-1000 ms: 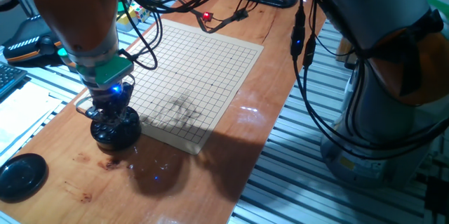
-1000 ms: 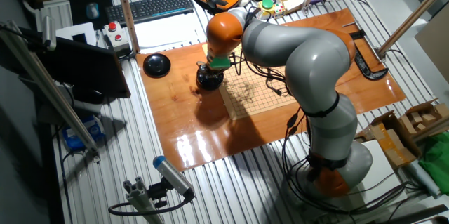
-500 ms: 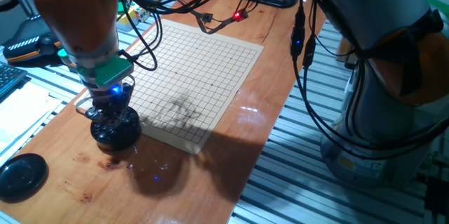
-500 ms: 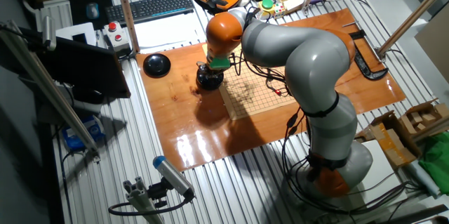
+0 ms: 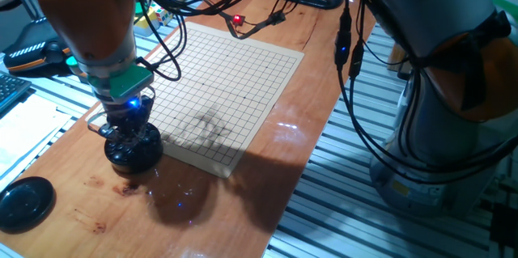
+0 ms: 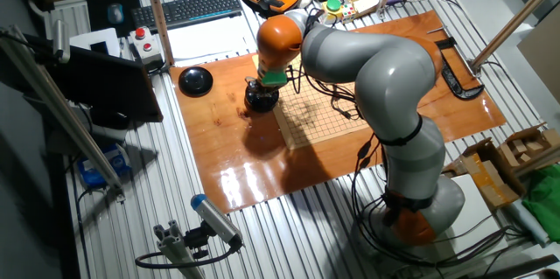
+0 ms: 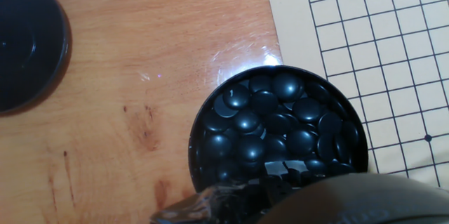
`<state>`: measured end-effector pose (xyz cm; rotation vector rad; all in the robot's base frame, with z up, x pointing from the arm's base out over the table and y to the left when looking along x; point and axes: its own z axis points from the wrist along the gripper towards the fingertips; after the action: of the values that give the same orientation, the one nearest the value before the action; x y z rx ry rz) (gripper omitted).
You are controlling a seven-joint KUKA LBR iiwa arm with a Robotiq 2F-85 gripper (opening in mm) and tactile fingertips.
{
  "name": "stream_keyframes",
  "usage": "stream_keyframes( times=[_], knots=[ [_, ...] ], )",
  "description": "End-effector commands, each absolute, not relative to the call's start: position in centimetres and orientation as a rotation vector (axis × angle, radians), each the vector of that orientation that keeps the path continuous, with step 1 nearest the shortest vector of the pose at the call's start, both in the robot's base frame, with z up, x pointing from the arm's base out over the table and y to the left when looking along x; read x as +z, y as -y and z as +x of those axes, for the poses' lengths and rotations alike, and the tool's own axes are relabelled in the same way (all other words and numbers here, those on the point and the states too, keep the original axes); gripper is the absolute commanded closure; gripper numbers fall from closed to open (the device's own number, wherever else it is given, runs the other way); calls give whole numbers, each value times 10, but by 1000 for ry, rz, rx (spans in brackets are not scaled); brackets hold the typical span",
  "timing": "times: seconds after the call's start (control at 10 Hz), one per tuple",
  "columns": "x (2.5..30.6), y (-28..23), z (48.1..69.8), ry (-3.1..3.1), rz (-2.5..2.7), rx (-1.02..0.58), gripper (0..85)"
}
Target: Play the first move as black on the 3-4 point in the upper right corner of the Go board
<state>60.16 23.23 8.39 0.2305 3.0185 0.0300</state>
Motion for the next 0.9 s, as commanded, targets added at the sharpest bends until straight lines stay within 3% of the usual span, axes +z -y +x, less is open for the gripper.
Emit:
stream_keyframes(
  times=[0.0,0.8],
  knots=[
    [84,-232,602,-3015,227,25,843],
    [84,-232,602,-3055,185,17,843]
  ],
)
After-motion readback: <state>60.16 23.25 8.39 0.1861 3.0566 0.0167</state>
